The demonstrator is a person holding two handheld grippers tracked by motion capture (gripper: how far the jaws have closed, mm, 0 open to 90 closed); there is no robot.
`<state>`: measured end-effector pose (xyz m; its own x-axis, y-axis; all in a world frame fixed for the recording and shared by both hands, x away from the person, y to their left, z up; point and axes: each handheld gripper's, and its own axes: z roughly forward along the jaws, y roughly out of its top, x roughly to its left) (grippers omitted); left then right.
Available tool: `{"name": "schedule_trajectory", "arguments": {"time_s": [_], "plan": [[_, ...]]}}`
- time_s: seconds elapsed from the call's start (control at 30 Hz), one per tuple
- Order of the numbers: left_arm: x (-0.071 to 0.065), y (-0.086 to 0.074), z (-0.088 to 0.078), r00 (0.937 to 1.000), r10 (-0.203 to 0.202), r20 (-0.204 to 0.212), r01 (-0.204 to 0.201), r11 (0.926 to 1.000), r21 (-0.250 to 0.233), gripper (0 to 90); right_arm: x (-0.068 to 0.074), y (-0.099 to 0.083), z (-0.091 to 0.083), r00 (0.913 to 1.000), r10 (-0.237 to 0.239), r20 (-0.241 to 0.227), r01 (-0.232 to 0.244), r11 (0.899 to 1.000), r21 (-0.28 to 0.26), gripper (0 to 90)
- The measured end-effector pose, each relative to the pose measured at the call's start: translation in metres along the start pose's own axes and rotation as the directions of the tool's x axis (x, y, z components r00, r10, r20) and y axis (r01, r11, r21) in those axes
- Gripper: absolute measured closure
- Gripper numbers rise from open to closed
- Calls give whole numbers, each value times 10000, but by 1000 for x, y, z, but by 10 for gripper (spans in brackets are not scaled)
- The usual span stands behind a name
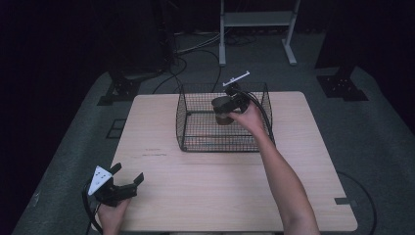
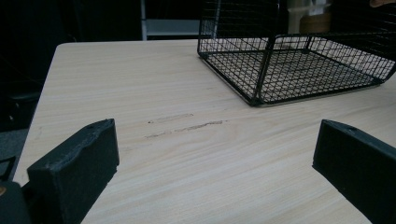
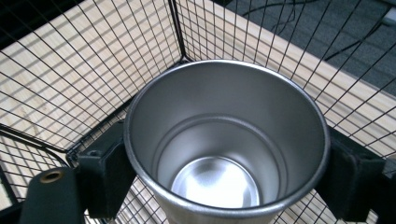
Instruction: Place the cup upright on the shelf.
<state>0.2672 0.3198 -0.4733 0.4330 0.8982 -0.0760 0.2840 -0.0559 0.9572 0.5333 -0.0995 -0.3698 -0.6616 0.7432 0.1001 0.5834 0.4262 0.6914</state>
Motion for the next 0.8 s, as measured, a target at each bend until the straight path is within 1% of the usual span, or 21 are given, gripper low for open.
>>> {"name": "schedule_trajectory", "arguments": {"time_s": [0.03,0.27,0.43,0.6,0.67,0.8], "plan": [[0,0,0,10000,2,-5,-2,10000,-4,0,-1,-1,3,10000,88,2,-88,10000,41,160],[1,0,0,10000,11,3,-11,10000,1,0,-4,-4,10,9998,164,95,-166,9996,231,161],[1,0,0,10000,19,6,-19,10000,-6,0,-7,-8,14,9998,80,161,-87,9991,423,161],[1,0,0,10000,9,7,-9,10000,-9,0,-12,-13,18,9996,208,215,-223,9972,712,161],[1,0,0,10000,6,5,-6,10000,-8,0,-14,-15,20,9995,175,273,-197,9964,826,161],[1,0,0,10000,-6,10,6,10000,-4,0,-16,-18,22,9993,263,254,-287,9946,996,161]]}}
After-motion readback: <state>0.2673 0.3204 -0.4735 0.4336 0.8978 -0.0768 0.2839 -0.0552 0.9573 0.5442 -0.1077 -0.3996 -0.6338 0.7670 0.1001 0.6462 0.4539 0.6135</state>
